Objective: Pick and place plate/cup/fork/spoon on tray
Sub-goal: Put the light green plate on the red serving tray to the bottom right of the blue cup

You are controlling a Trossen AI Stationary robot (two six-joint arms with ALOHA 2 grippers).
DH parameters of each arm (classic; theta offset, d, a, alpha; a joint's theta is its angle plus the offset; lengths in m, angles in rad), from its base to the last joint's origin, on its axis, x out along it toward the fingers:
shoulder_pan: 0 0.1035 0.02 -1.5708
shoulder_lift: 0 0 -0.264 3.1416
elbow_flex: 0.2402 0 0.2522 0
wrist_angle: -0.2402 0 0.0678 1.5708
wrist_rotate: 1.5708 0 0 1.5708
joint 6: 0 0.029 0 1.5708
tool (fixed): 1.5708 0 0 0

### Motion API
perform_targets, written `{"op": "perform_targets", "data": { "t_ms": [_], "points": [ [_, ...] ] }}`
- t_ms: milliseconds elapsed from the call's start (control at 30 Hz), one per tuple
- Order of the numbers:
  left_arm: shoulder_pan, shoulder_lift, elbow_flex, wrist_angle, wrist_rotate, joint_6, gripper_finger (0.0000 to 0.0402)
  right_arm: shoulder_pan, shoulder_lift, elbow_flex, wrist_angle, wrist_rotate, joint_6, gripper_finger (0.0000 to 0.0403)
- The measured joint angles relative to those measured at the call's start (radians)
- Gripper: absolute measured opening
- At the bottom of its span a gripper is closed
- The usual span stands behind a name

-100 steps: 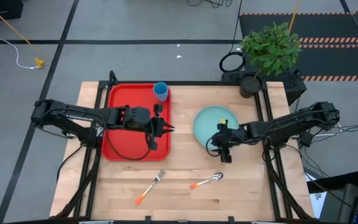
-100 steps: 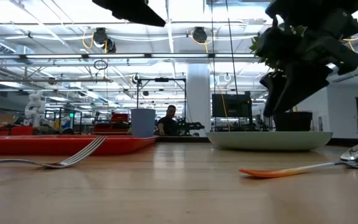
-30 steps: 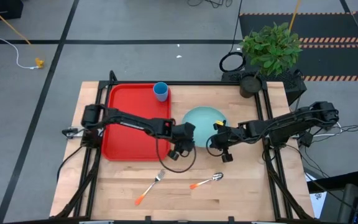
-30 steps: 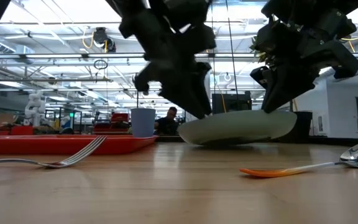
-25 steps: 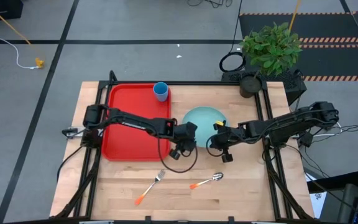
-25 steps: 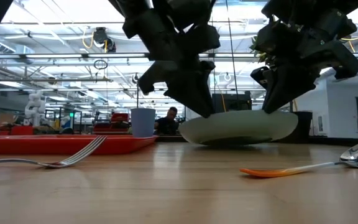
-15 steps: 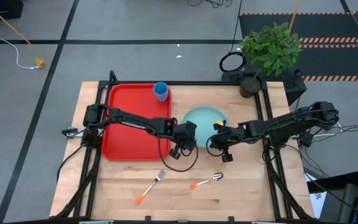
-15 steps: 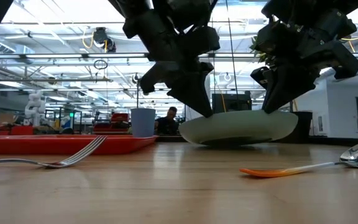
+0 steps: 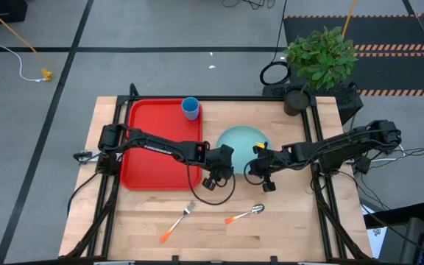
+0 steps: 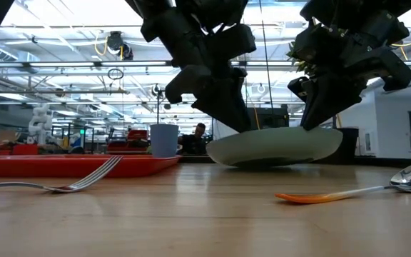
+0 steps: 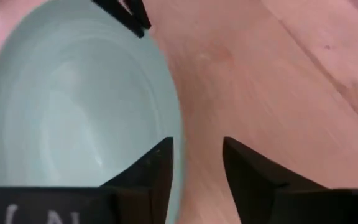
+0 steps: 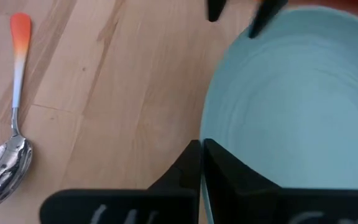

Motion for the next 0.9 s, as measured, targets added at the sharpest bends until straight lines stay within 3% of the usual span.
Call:
{"op": "perform_targets", "data": {
  "t_ms": [167,633,900],
  "points": [
    [0.022,0.006,0.000,0.001,-0.037,0.004,0.0152,0.000,0.000,0.000,0.004,0.000,0.000,0.0000],
    [0.055,0.007,-0.021,-0.009,-0.001,0.006,0.0106,0.000,0.000,0.000,0.014,0.001,0.000,0.0000],
    [0.061,0.024,-0.021,-0.021,0.015,0.049,0.0053,0.000,0.000,0.000,0.015,0.003,0.000,0.0000]
  ]
}}
